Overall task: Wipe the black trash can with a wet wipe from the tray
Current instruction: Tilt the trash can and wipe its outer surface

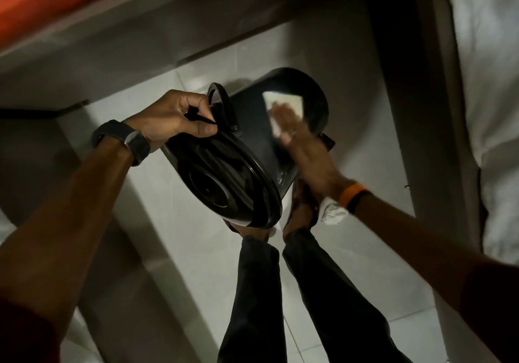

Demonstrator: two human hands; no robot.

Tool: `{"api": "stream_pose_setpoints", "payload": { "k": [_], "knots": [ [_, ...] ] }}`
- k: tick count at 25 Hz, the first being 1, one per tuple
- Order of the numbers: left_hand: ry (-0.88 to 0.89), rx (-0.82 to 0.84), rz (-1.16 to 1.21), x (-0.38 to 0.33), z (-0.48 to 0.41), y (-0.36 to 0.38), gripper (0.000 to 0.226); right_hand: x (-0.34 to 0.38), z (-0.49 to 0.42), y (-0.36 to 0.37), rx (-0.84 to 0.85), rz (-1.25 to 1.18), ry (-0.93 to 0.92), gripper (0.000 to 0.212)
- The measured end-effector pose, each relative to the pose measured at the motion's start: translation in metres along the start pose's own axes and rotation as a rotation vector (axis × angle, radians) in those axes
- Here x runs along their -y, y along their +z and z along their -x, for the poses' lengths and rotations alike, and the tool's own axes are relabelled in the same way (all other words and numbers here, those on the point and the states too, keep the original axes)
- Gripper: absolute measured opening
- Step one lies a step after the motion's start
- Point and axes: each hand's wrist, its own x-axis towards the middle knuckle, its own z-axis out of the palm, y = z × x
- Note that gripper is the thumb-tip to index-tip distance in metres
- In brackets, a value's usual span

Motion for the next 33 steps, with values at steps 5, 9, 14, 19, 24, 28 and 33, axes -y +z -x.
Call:
{"api": "stream_pose_setpoints", "payload": {
  "k": [5,9,14,19,24,28,33],
  "knots": [
    [-0.095,0.138,0.167,0.015,-0.001,-0.004,0.038,-0.009,0.01,0.004,-0.034,0.082,-0.072,0.055],
    [0.007,-0.127,0.314,0.023,-0.005,-0.004,0.014,-0.044,-0.048,-0.049,-0.234,-0.151,0.405,0.057],
    [0.464,-0.875,-0.396,-0.001,-0.01,0.068,0.021,-0.022,-0.043,-0.032,-0.134,-0.29,0.274,0.055],
    [0.624,-0.937,-0.699,-0.021,-0.028,0.085,0.052,0.014,-0.052,-0.026,-0.172,-0.283,0.274,0.052],
    [0.455,-0.939,-0.569,-0.018,-0.036,0.077,0.038,0.024,-0.024,0.019,0.058,0.234,-0.336,0.05],
    [0.474,-0.923,-0.43,-0.008,-0.038,0.093,0.031,-0.02,-0.058,-0.038,-0.288,0.33,0.237,0.052],
    [0.426,-1.094,-0.269,-0.027,-0.048,0.1,0.039,0.018,-0.022,0.012,-0.035,0.311,-0.319,0.057]
  ]
}}
